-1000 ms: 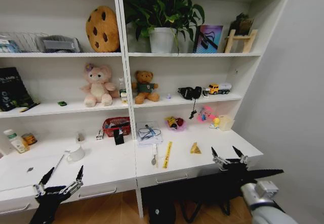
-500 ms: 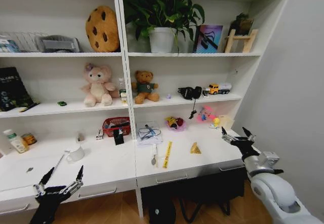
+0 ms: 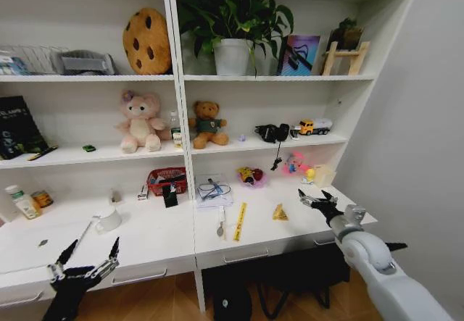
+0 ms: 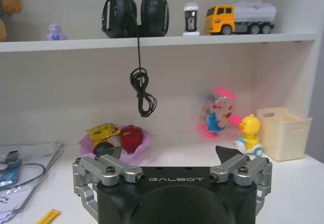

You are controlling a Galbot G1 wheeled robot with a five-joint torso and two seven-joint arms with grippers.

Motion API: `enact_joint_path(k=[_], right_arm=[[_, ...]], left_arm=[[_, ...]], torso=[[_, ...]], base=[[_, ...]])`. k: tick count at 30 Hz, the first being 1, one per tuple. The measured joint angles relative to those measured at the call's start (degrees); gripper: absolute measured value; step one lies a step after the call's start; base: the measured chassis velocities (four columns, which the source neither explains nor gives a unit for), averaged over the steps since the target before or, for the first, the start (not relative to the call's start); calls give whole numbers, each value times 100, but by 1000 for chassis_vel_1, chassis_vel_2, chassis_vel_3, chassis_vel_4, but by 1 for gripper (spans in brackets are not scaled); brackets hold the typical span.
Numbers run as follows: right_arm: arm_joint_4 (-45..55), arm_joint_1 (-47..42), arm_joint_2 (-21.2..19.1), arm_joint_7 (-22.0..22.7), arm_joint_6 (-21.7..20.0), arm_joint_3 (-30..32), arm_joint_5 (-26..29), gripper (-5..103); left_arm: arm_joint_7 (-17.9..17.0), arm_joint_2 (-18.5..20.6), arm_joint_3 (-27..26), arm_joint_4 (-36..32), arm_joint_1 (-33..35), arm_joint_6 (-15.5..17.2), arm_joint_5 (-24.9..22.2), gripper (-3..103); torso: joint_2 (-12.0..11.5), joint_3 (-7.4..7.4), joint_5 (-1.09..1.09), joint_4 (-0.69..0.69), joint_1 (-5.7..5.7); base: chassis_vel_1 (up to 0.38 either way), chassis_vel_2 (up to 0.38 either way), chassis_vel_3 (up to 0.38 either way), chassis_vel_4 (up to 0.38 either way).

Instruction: Organize the objects on the table.

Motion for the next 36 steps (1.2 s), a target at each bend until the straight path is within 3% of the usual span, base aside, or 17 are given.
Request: enact_joint_path(k=[8,24,29,36], right_arm=[[-559,883,-6,345,-376,-1099,416,100],[-1596,1350,238,372,-339,-1780,242,103],[-1961,1522,300,310,-259,-1974,132,93],[-2301,1699,398,208,-101,-2125,-129,65]], left_arm=[[1,0,0,0,0,0,0,100],[1,0,0,0,0,0,0,100],[1,0,0,0,0,0,0,100],[1,0,0,0,0,0,0,100]], torso=[[0,0,-1,0,0],[0,0,-1,0,-1],[0,0,-1,-1,-1],[0,0,-1,0,0]], base=[[0,0,0,0],[0,0,0,0],[0,0,0,0],[0,0,0,0]])
